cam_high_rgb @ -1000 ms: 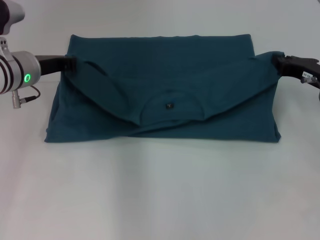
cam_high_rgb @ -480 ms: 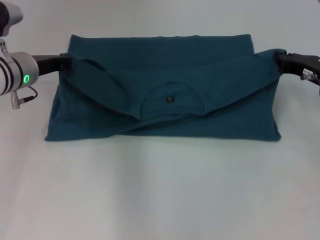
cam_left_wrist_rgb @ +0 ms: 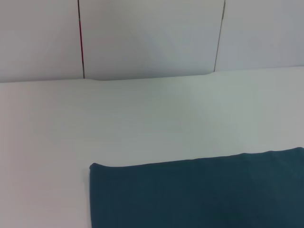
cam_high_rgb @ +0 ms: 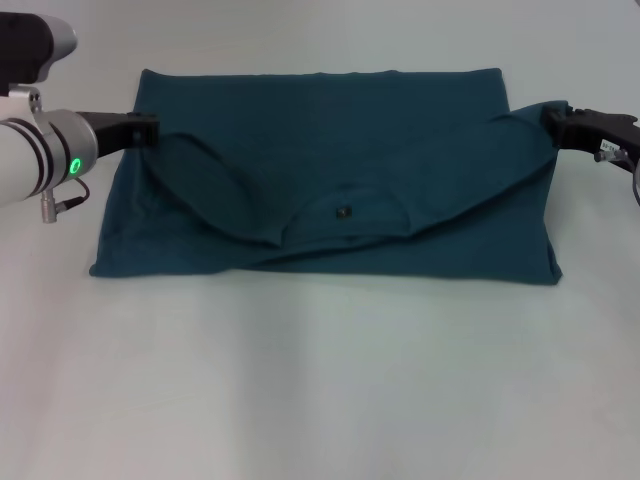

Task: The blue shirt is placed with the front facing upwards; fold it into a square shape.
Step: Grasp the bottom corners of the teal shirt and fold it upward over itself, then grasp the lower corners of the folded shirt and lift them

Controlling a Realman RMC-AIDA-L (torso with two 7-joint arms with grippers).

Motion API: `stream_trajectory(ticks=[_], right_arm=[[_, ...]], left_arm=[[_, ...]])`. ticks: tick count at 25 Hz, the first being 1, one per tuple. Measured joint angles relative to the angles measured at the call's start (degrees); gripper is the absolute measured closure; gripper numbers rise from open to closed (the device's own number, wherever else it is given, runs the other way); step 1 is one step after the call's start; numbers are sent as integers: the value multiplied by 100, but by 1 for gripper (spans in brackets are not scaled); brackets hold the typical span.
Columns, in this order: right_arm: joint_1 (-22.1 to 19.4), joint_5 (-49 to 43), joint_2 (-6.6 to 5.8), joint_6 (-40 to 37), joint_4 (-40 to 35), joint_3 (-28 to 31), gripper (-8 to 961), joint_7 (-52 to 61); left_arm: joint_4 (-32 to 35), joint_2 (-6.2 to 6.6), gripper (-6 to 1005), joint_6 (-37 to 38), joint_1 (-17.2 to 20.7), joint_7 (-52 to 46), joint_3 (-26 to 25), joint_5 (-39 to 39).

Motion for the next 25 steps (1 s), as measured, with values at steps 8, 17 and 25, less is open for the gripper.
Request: stream_trajectory(ticks=[8,17,25], right_arm=[[-13,374,99,164,-1,1,761,-428],[-5,899,196,425,-1,-9,469,-948],[-7,898,191,447,-39,-78,287,-768]], left_arm=[[5,-78,781,-218,68,0,24,5],[5,-107,525,-305,121,-46,16,0],[-164,49,193,355,197,-581,-52,-16]])
